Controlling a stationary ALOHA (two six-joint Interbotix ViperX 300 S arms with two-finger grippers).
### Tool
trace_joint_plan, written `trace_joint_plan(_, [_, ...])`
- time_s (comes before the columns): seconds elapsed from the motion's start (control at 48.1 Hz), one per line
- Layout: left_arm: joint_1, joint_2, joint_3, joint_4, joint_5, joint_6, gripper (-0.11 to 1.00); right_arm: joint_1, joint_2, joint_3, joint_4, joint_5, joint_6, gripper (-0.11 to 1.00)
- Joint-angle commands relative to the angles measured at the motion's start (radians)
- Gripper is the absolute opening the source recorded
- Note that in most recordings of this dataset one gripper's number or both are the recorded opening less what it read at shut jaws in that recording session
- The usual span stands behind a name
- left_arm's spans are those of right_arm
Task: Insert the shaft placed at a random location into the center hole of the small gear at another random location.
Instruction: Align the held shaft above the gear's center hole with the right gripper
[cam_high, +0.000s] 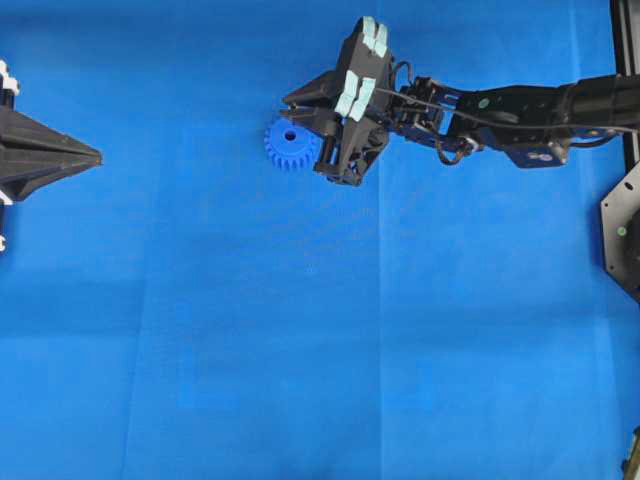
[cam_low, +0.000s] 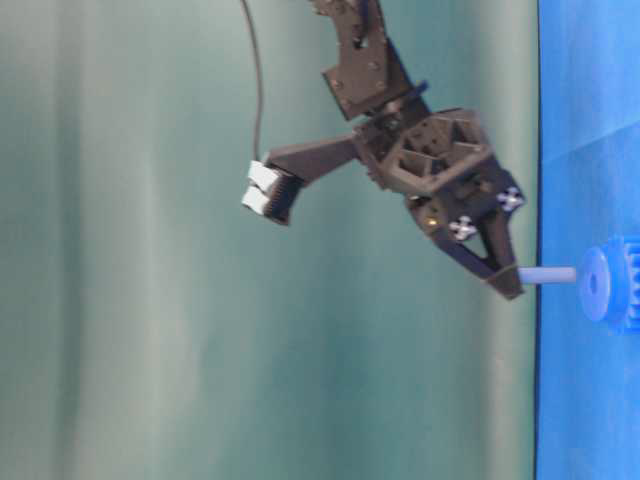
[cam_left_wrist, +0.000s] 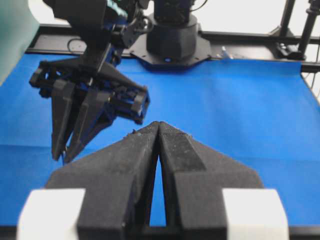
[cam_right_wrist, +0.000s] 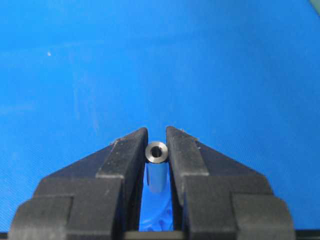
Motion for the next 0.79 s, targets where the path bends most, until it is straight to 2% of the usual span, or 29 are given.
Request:
trace_joint_plan(0.0, [0.003, 0.005, -0.009, 0.002, -0.005, 0.000, 0.00, 0.002, -0.002, -0.017, 0.012, -0.021, 0.002, 0.03])
trace_joint_plan(0.416, [0.002, 0.003, -0.008, 0.002, -0.005, -0.003, 0.00, 0.002, -0.002, -0.015, 0.017, -0.025, 0.002, 0.03])
trace_joint_plan(0.769, [0.003, 0.000, -0.008, 0.002, 0.003, -0.005, 0.00, 0.006, -0.094, -0.018, 0.017, 0.008, 0.002, 0.03])
